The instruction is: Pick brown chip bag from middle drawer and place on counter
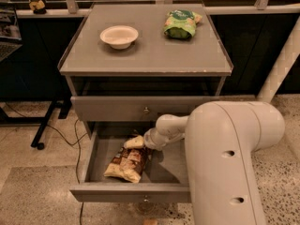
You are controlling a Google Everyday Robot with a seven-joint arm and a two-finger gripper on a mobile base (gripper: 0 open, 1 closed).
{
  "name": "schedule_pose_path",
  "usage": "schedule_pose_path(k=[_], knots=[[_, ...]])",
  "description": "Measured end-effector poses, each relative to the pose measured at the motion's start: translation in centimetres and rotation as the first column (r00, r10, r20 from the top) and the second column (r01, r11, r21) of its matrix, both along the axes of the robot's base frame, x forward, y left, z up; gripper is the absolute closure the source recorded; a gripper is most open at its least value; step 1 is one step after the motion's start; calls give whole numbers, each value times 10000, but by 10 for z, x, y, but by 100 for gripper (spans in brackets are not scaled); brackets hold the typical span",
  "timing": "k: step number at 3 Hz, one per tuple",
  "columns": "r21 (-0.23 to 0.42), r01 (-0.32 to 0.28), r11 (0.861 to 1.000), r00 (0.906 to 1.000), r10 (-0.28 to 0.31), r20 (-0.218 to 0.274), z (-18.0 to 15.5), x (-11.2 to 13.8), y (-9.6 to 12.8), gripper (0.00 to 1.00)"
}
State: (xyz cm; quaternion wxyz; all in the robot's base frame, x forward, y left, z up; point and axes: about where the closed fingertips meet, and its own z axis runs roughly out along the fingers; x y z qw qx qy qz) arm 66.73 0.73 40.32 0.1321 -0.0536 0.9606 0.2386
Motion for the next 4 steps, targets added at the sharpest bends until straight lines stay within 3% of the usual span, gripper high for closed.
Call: schedule_pose_path(k=[2, 4], knots=[[-180, -114, 9998, 9999, 112, -87, -6, -2, -1, 0], [-180, -114, 9998, 9999, 113, -88, -6, -2, -1, 42]])
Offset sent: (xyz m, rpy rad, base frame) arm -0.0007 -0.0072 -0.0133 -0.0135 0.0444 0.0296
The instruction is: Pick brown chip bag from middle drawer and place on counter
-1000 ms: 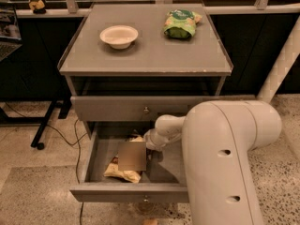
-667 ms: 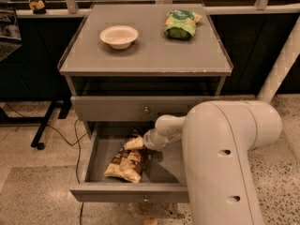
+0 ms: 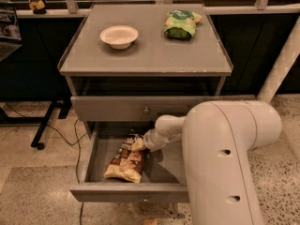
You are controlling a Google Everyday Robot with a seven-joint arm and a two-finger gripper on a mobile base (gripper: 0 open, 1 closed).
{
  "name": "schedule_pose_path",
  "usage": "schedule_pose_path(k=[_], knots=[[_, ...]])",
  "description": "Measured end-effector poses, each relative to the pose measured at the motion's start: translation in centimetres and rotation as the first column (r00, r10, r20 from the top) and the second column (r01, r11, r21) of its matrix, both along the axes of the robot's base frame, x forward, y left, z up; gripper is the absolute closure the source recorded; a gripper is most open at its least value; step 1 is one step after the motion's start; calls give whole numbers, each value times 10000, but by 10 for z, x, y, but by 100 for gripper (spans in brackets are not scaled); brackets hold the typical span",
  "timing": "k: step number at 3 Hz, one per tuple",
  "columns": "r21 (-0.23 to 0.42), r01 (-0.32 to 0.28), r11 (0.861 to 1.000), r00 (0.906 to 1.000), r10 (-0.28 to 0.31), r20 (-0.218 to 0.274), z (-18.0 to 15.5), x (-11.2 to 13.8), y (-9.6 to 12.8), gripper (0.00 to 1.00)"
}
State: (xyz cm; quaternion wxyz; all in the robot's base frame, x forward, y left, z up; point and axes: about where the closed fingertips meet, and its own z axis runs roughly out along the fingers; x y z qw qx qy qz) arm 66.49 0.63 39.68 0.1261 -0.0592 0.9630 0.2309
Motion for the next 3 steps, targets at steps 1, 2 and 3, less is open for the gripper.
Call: schedule_pose_path(k=[1, 2, 3], knots=[[0, 0, 10000, 10000, 0, 0, 0, 0, 0, 65], [0, -1, 10000, 10000, 1, -1, 0, 0, 0, 89], [0, -1, 10000, 10000, 1, -1, 0, 0, 0, 100]])
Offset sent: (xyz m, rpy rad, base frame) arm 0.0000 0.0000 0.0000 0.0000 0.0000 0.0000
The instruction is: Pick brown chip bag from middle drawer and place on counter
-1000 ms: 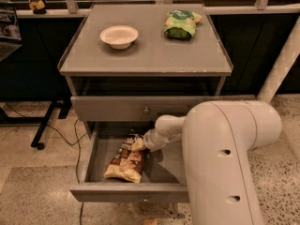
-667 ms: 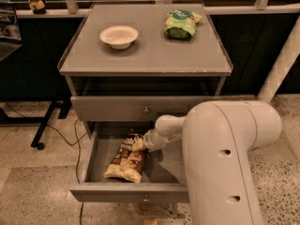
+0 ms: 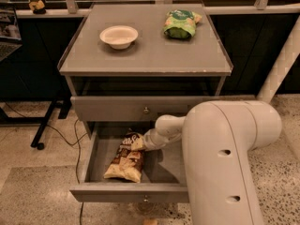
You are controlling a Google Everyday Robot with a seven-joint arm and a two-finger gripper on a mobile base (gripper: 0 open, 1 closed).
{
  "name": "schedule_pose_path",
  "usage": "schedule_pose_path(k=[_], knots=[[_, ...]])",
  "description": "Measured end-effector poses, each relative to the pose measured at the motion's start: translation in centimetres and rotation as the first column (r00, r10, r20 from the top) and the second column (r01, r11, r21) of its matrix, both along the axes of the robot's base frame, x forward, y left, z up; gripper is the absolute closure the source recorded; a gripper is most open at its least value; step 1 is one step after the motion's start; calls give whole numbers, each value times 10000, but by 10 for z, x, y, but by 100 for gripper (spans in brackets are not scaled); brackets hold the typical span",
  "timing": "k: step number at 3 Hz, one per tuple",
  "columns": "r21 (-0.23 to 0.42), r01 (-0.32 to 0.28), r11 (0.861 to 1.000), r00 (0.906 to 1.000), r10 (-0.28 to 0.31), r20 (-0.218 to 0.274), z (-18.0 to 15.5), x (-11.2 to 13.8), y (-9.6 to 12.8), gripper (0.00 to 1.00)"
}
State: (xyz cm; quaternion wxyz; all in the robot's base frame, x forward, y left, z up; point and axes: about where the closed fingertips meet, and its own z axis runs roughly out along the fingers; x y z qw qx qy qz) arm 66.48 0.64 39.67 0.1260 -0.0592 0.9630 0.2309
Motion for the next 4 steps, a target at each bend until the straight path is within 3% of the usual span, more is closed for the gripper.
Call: schedule_pose_path(k=[2, 3, 4], knots=[[214, -267, 9994, 9994, 262, 247, 10, -6, 7, 100], [551, -19, 9985, 9957, -33, 930, 41, -18, 3, 100], [733, 407, 9965, 9847, -524, 1660, 76, -42, -11, 100]])
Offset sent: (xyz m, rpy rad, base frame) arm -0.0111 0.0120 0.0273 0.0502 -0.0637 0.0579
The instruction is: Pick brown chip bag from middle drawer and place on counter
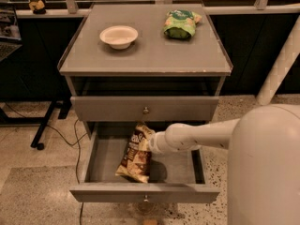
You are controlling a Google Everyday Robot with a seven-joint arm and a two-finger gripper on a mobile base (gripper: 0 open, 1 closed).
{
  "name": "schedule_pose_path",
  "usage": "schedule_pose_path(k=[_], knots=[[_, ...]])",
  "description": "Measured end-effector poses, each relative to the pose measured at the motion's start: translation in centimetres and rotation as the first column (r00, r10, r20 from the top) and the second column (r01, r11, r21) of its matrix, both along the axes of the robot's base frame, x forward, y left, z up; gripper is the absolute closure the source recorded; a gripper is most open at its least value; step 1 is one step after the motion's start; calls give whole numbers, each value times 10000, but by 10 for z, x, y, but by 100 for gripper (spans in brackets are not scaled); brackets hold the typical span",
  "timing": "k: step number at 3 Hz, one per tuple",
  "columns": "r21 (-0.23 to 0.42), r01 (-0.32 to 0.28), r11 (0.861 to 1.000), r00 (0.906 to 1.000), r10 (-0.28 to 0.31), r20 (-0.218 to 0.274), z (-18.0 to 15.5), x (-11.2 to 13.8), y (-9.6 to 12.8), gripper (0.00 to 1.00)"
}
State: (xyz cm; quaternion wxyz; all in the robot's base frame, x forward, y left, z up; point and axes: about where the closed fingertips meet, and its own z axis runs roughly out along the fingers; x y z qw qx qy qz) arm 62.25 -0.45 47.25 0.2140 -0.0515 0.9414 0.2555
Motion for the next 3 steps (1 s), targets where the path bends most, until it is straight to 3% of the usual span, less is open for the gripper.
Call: schedule_pose_path(k=[3], knots=[[163, 1087, 9939, 9923, -1095, 584, 63, -65, -31, 100]])
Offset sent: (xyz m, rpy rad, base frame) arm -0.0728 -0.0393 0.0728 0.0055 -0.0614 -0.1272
